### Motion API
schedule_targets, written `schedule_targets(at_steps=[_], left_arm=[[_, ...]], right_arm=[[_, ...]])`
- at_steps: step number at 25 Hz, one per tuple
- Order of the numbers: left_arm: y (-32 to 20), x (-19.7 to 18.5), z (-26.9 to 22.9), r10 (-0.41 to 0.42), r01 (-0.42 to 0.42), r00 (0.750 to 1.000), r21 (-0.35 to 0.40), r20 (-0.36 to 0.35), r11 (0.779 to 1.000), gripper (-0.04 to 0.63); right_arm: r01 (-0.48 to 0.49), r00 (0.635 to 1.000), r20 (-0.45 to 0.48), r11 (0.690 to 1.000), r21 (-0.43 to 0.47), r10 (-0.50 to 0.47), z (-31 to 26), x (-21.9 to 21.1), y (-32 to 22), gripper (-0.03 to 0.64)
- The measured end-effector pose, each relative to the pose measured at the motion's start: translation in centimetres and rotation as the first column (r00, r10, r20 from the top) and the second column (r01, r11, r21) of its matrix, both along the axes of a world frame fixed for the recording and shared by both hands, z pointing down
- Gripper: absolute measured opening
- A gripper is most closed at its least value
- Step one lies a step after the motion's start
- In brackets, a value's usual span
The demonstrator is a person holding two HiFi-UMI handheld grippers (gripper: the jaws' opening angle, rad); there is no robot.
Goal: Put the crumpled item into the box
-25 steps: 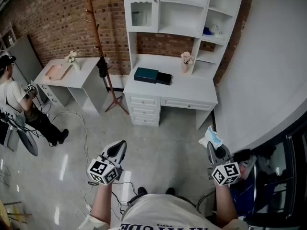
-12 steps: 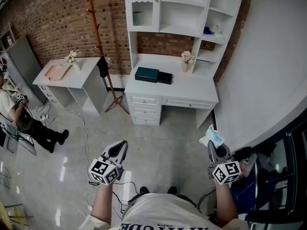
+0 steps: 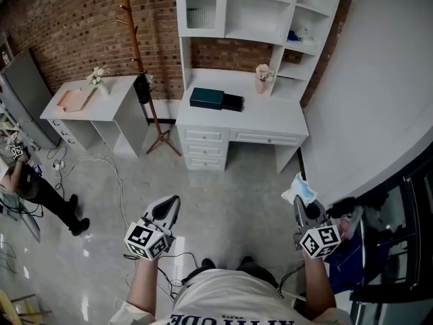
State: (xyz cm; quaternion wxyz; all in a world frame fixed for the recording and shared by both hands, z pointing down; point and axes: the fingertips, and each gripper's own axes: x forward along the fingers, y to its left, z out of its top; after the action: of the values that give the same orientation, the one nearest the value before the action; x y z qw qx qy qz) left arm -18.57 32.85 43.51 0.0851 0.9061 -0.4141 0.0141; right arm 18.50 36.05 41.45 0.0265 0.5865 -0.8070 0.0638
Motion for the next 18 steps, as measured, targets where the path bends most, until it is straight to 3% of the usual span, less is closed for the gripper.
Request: schedule_targets(at_steps=[9,18], left_arm=[[-0.2,-2.4,0.9,0.028,-0.028,1.0,-0.012,0.009,1.0,0.025],[-2.8,-1.5,1.7,0.03,-0.03,0.999,-0.029,0.016,0.999,0.025]], right_arm=[[-0.021,1.0,0.0,1.0,-0.007,0.021,0.1,-2.8,1.0,0.075],[-0.017,1.0,0.001,1.0,-0.018,0.017,0.9,-2.3,-2.0,0.075]])
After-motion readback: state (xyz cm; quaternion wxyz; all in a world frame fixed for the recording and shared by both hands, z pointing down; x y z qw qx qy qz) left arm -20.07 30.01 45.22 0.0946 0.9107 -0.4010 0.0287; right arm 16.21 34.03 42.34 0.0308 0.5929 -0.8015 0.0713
